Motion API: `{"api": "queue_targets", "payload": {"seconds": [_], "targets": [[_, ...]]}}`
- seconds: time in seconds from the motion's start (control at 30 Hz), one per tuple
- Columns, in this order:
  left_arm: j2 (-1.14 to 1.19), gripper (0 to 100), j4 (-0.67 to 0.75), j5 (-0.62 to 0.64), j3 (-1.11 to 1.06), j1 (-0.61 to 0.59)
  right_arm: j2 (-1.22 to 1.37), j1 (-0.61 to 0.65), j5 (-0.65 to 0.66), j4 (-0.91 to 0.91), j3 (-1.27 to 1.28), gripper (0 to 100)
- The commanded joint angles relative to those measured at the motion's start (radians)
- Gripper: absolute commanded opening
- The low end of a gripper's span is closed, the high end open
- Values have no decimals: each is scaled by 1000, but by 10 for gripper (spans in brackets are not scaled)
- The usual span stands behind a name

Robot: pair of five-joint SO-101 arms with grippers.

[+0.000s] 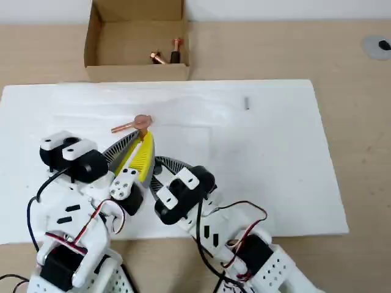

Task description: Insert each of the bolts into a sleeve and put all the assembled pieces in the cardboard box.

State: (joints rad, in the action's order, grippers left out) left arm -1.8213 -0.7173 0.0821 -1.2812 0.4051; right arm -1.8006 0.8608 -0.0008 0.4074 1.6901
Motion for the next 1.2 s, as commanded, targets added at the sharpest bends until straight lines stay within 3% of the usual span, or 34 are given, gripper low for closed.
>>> {"api": "queue_targets", "payload": {"seconds": [0.0, 0.3, 0.53, 0.63, 1.0, 1.17], "targets": [[-5, 6, -68, -6, 35, 5, -154, -61, -11, -2, -4, 9], [-5, 6, -186, -9, 109, 66, -156, -101, -11, -2, -16, 9], [-5, 10, -186, -11, 104, 107, -156, -101, -11, 35, -28, 9], [-5, 57, -190, -23, 110, 104, -159, -101, -12, 64, -35, 9], [-2, 143, -199, -23, 204, -48, -154, -101, 11, 69, -119, 9], [-1, 153, -359, -23, 325, -74, -154, -105, 21, 60, -151, 9]]}}
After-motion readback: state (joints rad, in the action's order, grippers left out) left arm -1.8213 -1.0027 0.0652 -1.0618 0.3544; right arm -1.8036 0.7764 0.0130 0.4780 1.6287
